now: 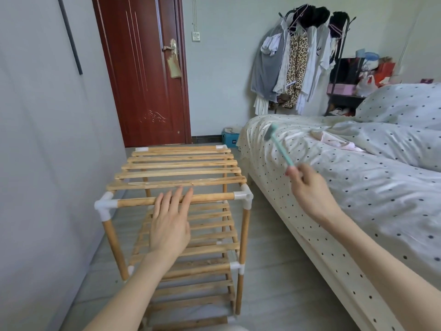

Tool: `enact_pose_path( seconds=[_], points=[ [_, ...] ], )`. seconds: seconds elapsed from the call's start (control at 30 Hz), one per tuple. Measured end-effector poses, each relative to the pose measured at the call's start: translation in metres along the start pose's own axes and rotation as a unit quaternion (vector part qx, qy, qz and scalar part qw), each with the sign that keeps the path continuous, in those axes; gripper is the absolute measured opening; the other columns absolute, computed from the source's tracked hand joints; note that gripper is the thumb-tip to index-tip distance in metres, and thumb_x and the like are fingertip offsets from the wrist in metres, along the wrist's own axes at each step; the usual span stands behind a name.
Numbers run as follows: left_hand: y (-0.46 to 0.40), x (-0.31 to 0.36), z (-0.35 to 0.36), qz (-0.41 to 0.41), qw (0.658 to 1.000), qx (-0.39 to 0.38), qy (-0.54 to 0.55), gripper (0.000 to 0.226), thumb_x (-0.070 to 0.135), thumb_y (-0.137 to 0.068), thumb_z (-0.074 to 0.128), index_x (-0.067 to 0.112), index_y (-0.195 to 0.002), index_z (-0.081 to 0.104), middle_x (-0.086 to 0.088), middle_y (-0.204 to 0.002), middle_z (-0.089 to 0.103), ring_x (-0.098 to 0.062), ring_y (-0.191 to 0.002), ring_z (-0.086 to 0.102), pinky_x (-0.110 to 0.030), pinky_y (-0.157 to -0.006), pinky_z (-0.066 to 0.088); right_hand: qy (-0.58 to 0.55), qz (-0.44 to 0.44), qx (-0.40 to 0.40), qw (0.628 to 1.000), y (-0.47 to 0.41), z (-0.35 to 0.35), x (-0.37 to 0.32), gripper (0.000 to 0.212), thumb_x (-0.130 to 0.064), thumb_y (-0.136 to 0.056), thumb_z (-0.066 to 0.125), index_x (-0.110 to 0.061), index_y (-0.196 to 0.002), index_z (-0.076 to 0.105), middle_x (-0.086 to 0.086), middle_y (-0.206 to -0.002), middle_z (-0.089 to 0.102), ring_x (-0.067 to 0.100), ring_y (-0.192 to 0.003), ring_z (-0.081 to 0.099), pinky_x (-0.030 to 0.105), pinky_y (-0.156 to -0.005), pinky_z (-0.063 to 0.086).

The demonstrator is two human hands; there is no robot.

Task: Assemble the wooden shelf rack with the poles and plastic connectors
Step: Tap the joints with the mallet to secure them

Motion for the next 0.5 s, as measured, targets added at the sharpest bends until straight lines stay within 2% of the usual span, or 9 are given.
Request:
enact_pose_path(
  seconds=[0.07,0.13,0.2,0.23,0.3,0.37,0.4,0.43,0.5],
  points=[
    [0.000,-0.002,0.000,0.006,1.000,-0.013,0.001,0.074,-0.001,-0.075,0.063,0.010,-0.143,0.036,-0.016,-0.145,0.039,-0.034,-0.133,0.036,-0.048,-0.116,0.017,-0.065,-0.023,0.080,0.994,0.013,-0.010,-0.006,0.028,-0.029,-0.099,0.036,-0.009,-0.087,0.050,-0.003,-0.058,0.047,0.005,-0.045,0.040,0.025,-0.045,0.031],
    [-0.001,-0.001,0.000,0.002,1.000,-0.023,0.010,0.074,0.002,-0.077,0.062,0.012,-0.145,0.033,-0.014,-0.148,0.035,-0.032,-0.136,0.032,-0.046,-0.118,0.012,0.040,-0.006,-0.024,0.999,0.033,0.020,0.005,0.027,-0.027,-0.100,0.034,-0.010,-0.086,0.050,0.000,-0.061,0.050,0.011,-0.052,0.048,0.030,-0.053,0.038],
    [-0.001,-0.001,0.001,-0.005,0.999,-0.035,0.014,0.073,0.006,-0.080,0.059,0.016,-0.146,0.030,-0.011,-0.151,0.030,-0.029,-0.139,0.026,-0.043,-0.119,0.006,0.175,0.026,-0.176,0.968,0.047,0.046,0.027,0.030,-0.030,-0.100,0.034,-0.011,-0.084,0.051,0.009,-0.071,0.055,0.028,-0.069,0.055,0.035,-0.067,0.046],
    [-0.001,-0.001,0.002,-0.007,0.999,-0.040,0.013,0.073,0.008,-0.081,0.058,0.017,-0.147,0.028,-0.010,-0.152,0.029,-0.028,-0.140,0.024,-0.042,-0.119,0.004,0.174,0.029,-0.166,0.970,0.042,0.043,0.029,0.032,-0.031,-0.100,0.035,-0.010,-0.083,0.052,0.009,-0.071,0.055,0.030,-0.070,0.054,0.037,-0.069,0.045],
    [-0.001,-0.002,0.003,-0.013,0.999,-0.043,0.011,0.073,0.011,-0.081,0.058,0.018,-0.147,0.027,-0.009,-0.152,0.027,-0.027,-0.140,0.023,-0.041,-0.119,0.003,0.080,-0.002,-0.010,0.997,0.022,0.011,0.014,0.033,-0.032,-0.098,0.038,-0.009,-0.080,0.053,0.002,-0.060,0.049,0.028,-0.059,0.046,0.036,-0.056,0.039],
    [-0.001,-0.002,0.002,-0.017,0.999,-0.042,0.013,0.073,0.012,-0.081,0.059,0.018,-0.147,0.028,-0.009,-0.152,0.028,-0.027,-0.140,0.023,-0.042,-0.119,0.004,-0.009,-0.057,0.156,0.986,0.026,-0.020,-0.003,0.030,-0.035,-0.097,0.036,-0.012,-0.081,0.047,-0.003,-0.054,0.047,0.025,-0.050,0.043,0.034,-0.048,0.033],
    [0.000,-0.001,0.002,-0.016,0.999,-0.043,0.012,0.073,0.013,-0.081,0.058,0.018,-0.147,0.028,-0.009,-0.152,0.027,-0.027,-0.140,0.023,-0.042,-0.119,0.003,0.000,-0.061,0.147,0.987,0.030,-0.017,-0.005,0.028,-0.035,-0.098,0.036,-0.012,-0.083,0.044,0.001,-0.056,0.049,0.028,-0.050,0.047,0.035,-0.047,0.034],
    [0.000,-0.001,0.002,-0.015,0.999,-0.046,0.011,0.072,0.014,-0.082,0.058,0.018,-0.147,0.027,-0.009,-0.152,0.027,-0.027,-0.140,0.022,-0.041,-0.119,0.002,0.065,-0.042,0.075,0.994,0.032,0.001,0.000,0.026,-0.033,-0.099,0.036,-0.012,-0.085,0.041,0.007,-0.061,0.054,0.033,-0.055,0.052,0.038,-0.051,0.038],
    [0.001,-0.001,0.002,-0.016,0.999,-0.048,0.012,0.072,0.014,-0.082,0.058,0.017,-0.147,0.028,-0.009,-0.152,0.027,-0.027,-0.140,0.022,-0.041,-0.119,0.001,0.222,0.029,-0.149,0.963,0.048,0.043,0.027,0.030,-0.033,-0.100,0.033,-0.009,-0.087,0.046,0.015,-0.077,0.060,0.037,-0.074,0.058,0.040,-0.066,0.046]
  ],
)
Point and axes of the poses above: each hand's wrist, its own y-axis away from the middle knuckle, its own z-axis out of the palm, x = y × z, the point moved 7 cm from there along -y, towards the middle knuckle
